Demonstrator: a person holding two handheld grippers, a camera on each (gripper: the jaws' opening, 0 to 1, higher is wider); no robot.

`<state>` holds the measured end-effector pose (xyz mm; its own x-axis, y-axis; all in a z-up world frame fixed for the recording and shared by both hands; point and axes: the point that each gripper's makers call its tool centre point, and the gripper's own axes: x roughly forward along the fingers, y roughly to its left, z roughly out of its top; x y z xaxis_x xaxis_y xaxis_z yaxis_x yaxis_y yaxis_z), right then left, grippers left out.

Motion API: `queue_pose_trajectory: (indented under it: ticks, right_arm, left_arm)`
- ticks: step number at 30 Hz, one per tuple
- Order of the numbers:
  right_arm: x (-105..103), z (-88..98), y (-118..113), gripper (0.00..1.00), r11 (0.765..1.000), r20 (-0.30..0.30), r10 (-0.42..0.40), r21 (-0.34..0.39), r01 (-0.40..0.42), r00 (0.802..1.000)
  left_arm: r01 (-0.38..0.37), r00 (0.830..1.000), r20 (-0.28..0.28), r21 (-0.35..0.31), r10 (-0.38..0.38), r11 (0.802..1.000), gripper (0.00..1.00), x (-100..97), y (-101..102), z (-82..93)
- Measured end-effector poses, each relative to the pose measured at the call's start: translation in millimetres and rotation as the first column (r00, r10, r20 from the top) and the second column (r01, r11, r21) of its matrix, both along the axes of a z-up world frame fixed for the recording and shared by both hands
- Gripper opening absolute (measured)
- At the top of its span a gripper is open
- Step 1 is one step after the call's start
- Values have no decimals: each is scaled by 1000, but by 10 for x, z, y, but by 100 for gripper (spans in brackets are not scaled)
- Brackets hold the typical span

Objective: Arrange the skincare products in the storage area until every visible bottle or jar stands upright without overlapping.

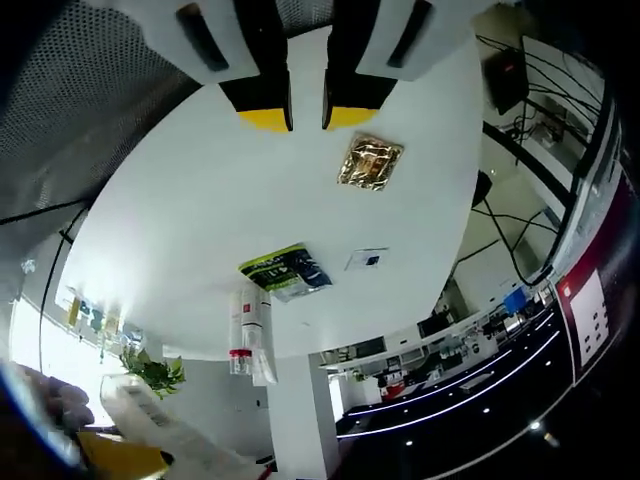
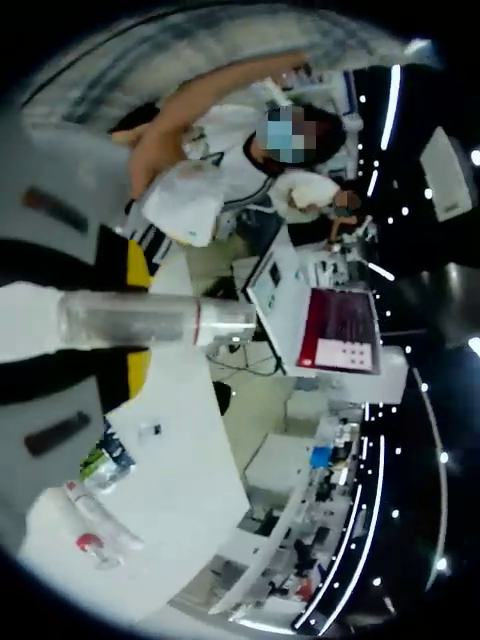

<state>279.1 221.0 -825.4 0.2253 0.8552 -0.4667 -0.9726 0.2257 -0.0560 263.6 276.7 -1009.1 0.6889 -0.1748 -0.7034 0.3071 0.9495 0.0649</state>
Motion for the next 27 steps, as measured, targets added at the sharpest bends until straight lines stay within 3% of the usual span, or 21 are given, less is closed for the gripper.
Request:
queue_pose_trajectory:
  ticks: [3,8,16,23,24,27]
  right_arm:
    - [-18,280,133,18,999,16,17,47,-17,1000]
    - [62,492,88,18,997,43,-6,73,3,999]
    - [124,418,-277,18,988,19,-112,106,110,993]
    - [95,256,-544,19,983,16,-158,97,156,987]
    - [98,230,-568,19,982,16,-163,96,160,987]
    - [105,165,-634,19,980,14,-176,95,174,984]
  left_arm:
    - [-5,1000,15,-22,5,1000,13,20,-27,47]
    - [-22,999,33,-68,25,997,13,45,-63,109]
    - [-17,1000,16,-108,19,994,14,40,-122,108]
    - [-24,1000,6,-245,26,969,16,31,-207,247]
    - [-27,999,12,-250,31,968,16,38,-192,284]
    - [34,997,77,-180,-20,983,18,57,-220,427]
